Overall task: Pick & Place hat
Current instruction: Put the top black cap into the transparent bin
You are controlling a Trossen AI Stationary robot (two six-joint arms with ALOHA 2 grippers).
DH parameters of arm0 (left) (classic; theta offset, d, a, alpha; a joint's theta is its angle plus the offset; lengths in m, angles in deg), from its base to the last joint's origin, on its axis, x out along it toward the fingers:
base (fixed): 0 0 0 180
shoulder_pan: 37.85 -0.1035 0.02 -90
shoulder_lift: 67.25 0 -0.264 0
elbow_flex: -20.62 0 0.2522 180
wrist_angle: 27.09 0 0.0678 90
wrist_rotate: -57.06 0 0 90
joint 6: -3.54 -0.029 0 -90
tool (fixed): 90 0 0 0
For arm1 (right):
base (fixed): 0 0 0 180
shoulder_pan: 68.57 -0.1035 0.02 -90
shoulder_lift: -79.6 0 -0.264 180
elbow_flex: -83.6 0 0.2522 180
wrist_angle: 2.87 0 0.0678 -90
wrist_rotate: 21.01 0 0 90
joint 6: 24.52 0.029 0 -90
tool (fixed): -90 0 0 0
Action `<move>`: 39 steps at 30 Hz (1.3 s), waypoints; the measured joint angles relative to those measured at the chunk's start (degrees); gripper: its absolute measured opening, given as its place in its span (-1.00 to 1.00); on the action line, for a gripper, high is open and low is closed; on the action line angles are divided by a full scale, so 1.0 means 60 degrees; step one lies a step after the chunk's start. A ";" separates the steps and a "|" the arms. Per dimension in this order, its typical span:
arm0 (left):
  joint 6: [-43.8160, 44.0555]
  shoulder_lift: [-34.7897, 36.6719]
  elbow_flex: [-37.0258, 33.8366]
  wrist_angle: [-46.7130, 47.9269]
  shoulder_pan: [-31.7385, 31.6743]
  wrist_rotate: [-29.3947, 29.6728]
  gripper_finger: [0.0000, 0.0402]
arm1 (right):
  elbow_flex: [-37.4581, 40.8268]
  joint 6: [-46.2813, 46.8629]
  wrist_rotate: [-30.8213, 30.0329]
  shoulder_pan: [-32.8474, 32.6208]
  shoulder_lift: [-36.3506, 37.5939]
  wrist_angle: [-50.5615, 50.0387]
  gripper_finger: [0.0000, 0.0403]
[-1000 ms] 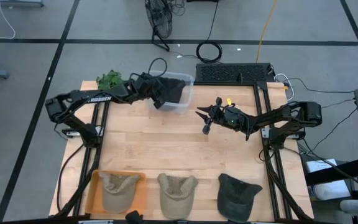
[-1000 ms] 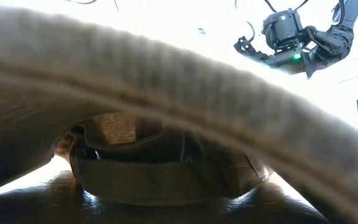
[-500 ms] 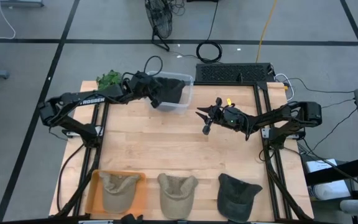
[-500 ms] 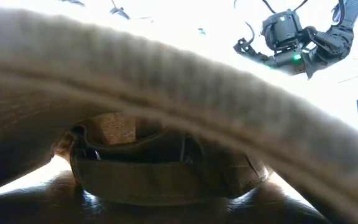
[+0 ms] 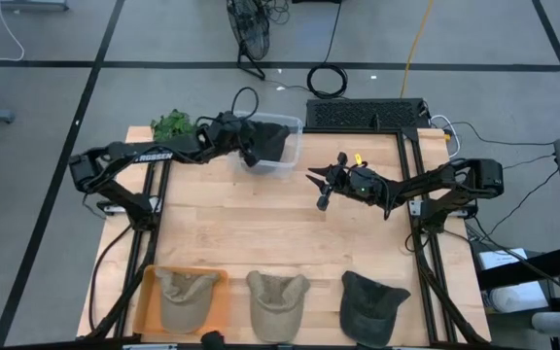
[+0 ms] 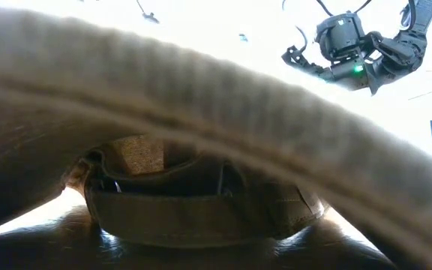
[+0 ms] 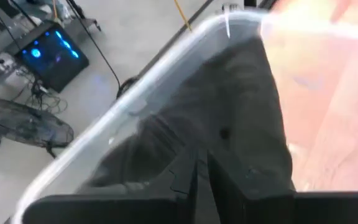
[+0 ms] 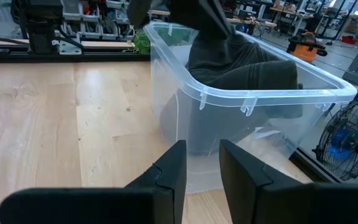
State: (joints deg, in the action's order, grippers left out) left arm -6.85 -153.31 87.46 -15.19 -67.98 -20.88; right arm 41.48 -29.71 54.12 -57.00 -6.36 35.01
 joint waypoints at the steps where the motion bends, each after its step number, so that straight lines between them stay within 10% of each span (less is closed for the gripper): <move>1: 0.0003 -0.0103 0.0000 0.0053 0.0000 0.0000 -0.76 | 0.0000 0.0000 -0.0002 0.0000 0.0000 -0.0004 -0.64; 39: -0.0128 0.0121 0.0003 0.1222 -0.0205 0.0261 -0.76 | 0.0000 -0.0015 -0.0004 0.0000 0.0000 -0.0015 -0.64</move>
State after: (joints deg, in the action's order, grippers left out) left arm -7.62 -152.58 87.47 -7.85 -69.21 -19.32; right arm 41.48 -29.79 54.10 -57.00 -6.36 34.92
